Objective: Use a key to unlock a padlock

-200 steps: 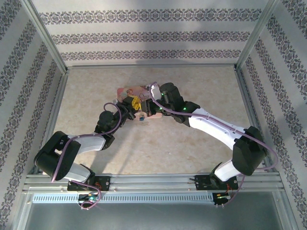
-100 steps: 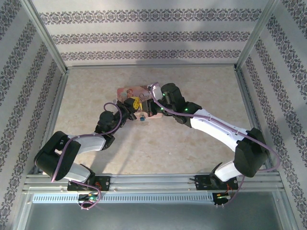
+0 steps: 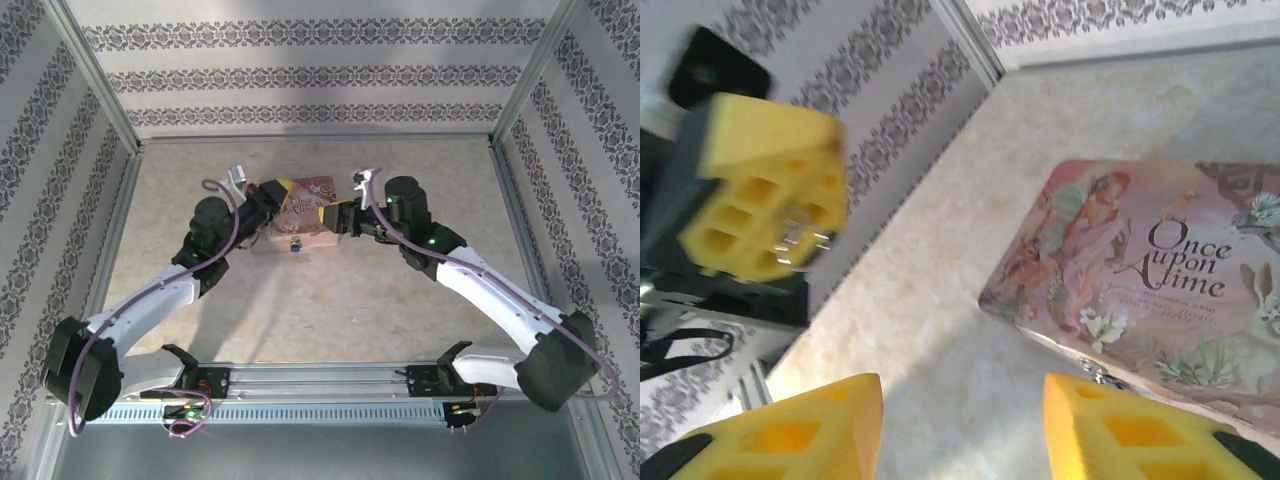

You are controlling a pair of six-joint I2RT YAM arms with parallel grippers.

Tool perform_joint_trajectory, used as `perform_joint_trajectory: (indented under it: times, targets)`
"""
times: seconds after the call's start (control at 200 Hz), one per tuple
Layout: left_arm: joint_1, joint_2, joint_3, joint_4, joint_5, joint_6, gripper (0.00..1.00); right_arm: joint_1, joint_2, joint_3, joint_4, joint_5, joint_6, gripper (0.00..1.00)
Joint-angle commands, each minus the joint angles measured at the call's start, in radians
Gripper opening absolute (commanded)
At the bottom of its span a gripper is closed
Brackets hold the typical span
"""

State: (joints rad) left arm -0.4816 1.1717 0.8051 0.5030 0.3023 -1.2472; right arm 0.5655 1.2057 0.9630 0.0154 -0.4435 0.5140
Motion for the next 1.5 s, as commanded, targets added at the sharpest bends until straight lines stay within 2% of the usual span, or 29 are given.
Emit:
perform_joint_trajectory:
  times: [0.0, 0.135, 0.31, 0.72, 1.204, 1.499]
  targets:
    - [0.012, -0.024, 0.109, -0.315, 0.124, 0.402, 0.00, -0.028, -0.033, -0.045, 0.150, -0.159, 0.091, 0.51]
    - [0.010, -0.013, 0.199, -0.374, 0.252, 0.564, 0.00, -0.033, -0.045, -0.071, 0.293, -0.269, 0.172, 0.57]
    - [0.010, 0.007, 0.275, -0.437, 0.325, 0.660, 0.00, -0.025, -0.052, -0.080, 0.381, -0.314, 0.226, 0.60]
    - [0.008, 0.008, 0.261, -0.383, 0.371, 0.625, 0.00, 0.040, 0.024, -0.031, 0.436, -0.310, 0.251, 0.59]
    - [0.010, 0.000, 0.259, -0.397, 0.392, 0.623, 0.00, 0.063, 0.075, -0.010, 0.465, -0.297, 0.280, 0.47]
    - [0.009, -0.006, 0.254, -0.406, 0.390, 0.623, 0.00, 0.070, 0.088, 0.000, 0.466, -0.309, 0.288, 0.32]
